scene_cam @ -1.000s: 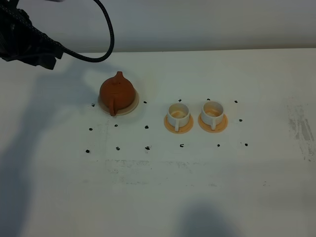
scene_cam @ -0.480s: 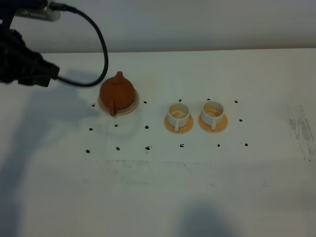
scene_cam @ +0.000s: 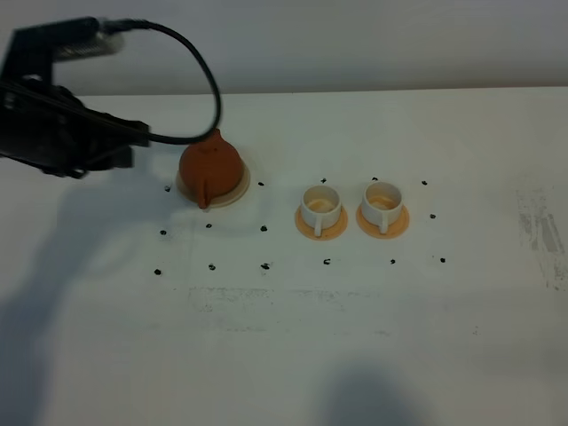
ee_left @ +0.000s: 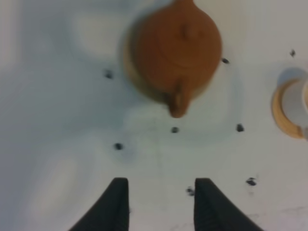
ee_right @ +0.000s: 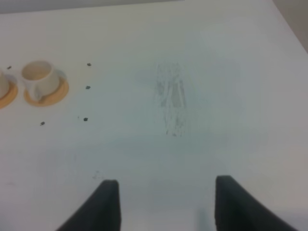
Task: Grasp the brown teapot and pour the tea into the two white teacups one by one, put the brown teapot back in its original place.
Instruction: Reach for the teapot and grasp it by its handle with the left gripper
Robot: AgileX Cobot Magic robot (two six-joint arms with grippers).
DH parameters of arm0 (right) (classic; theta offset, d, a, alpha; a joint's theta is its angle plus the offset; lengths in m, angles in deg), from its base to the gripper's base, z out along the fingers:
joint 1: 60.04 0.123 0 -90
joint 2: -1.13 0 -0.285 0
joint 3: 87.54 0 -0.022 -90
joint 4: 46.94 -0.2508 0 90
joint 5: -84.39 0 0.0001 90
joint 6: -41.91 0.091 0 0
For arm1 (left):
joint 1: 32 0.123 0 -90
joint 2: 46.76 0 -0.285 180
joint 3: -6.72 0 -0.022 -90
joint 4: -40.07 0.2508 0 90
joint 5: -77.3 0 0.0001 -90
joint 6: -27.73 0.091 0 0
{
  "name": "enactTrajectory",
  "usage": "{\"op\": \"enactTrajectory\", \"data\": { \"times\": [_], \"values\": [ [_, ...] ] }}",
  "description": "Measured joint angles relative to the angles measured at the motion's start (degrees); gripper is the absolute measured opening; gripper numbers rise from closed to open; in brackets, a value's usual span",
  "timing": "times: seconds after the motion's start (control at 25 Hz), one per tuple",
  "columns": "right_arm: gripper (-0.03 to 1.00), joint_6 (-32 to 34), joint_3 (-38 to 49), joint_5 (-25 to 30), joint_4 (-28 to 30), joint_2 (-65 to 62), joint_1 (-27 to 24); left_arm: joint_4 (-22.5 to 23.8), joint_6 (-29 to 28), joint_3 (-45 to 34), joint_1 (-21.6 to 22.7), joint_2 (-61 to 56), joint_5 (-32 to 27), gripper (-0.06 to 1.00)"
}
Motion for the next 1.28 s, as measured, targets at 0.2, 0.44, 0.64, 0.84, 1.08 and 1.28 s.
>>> {"op": "enactTrajectory", "data": {
  "times": [0.2,0.44,0.64,0.84,1.08,1.28],
  "values": [
    [0.47,0.0,0.0,0.0,0.0,0.0,0.0,0.73,-1.19,3.97,-3.99,6.2,-1.33,0.31],
    [0.47,0.0,0.0,0.0,0.0,0.0,0.0,5.84,-8.87,12.86,-5.65,12.36,-7.74,0.31],
    [0.47,0.0,0.0,0.0,0.0,0.0,0.0,9.2,-12.41,18.69,-6.22,16.48,-11.88,0.31],
    [0.47,0.0,0.0,0.0,-0.04,0.0,0.0,10.39,-13.52,23.8,-7.69,20.0,-14.22,0.31],
    [0.47,0.0,0.0,0.0,-0.04,0.0,0.0,13.23,-17.58,25.77,-8.35,23.85,-15.41,0.31],
    [0.47,0.0,0.0,0.0,-0.04,0.0,0.0,13.79,-18.13,25.87,-8.83,25.19,-15.46,0.31]
  ]
}}
